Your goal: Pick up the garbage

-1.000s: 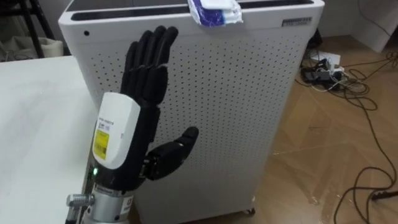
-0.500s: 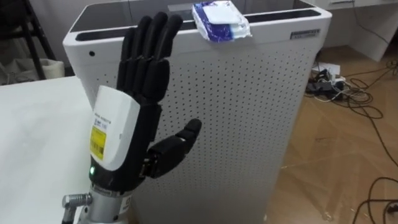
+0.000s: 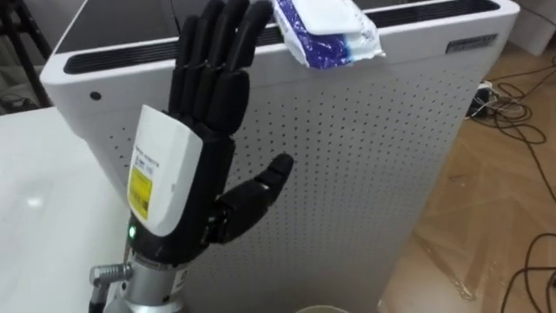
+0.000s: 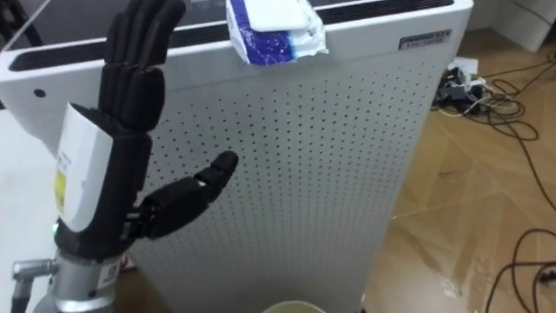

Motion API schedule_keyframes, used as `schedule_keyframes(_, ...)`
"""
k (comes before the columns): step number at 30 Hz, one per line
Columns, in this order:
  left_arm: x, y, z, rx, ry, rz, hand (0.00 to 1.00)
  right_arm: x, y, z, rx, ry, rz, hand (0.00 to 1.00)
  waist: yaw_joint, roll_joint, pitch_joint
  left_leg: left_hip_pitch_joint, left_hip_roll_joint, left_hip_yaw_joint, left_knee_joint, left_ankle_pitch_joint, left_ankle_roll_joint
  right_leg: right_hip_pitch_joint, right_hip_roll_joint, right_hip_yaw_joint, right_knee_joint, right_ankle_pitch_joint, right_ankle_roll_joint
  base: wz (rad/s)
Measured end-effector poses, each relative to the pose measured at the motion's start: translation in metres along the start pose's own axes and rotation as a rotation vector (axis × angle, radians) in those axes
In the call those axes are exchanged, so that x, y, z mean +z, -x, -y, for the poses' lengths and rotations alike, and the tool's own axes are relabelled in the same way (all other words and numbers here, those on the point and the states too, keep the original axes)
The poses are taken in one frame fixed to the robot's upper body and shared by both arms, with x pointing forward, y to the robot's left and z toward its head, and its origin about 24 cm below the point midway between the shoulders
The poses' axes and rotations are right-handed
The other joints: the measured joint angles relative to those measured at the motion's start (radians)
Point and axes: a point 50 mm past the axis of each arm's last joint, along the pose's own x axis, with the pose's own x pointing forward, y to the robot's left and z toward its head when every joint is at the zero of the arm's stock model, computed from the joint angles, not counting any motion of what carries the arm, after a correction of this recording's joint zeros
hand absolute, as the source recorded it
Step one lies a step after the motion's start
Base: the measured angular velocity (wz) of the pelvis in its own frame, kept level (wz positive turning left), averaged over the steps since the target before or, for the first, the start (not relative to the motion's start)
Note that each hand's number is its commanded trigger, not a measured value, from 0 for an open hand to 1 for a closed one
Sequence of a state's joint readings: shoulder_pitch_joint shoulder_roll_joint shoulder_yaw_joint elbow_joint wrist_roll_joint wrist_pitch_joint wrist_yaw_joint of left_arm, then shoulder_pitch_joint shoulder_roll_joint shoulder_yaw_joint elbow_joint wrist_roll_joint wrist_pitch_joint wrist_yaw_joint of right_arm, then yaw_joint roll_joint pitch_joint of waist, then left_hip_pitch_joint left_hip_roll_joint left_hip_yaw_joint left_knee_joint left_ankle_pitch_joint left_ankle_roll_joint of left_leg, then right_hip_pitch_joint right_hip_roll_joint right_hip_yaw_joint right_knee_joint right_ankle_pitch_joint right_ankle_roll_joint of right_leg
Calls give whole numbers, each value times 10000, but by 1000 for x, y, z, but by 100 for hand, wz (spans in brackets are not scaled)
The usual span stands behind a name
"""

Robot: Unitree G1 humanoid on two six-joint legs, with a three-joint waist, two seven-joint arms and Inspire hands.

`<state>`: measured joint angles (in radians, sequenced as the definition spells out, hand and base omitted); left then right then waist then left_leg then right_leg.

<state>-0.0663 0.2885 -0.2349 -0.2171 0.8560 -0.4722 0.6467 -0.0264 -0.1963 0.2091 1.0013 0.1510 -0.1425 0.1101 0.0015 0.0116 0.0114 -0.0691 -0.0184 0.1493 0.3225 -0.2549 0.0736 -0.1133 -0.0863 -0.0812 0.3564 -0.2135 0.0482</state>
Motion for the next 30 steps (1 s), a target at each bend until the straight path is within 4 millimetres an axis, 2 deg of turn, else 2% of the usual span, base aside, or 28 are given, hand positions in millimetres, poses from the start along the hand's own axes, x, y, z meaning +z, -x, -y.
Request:
schedule_keyframes(2,3,-1,2,-74,45,11,0,1,0,-2,107,97,10,100,7,-94,-65,221,73,-27,-266,36,-57,374,125,-28,-581,180,-20,0)
schedule_keyframes(4,3,-2,2,-103,-40,-48,0,1,0,-2,188,99,59,100,0,-121,-91,443,106,-119,-441,54,-88,728,201,-42,-1040,319,-27,0)
schedule_keyframes(11,3,-4,0,-70,-248,-93,0,5,0,-7,629,193,251,100,14,-72,-128,1075,112,-190,-915,81,-133,1401,298,-10,-1721,446,-28,-3)
schedule_keyframes(19,6,-9,-3,135,-321,51,0,5,0,-12,927,385,230,100,-108,42,-103,1312,109,-298,-1263,149,-231,1504,360,24,-1894,464,-43,-1)
schedule_keyframes(26,11,-12,-8,291,-316,327,0,4,0,-11,909,400,211,100,-278,44,-93,1352,86,-414,-1341,157,-232,1483,381,230,-1893,464,-44,-10)
schedule_keyframes(30,10,-15,-8,294,-379,413,0,4,0,-11,899,405,203,100,-339,25,-58,1349,75,-478,-1344,157,-232,1471,380,231,-1894,464,-44,0)
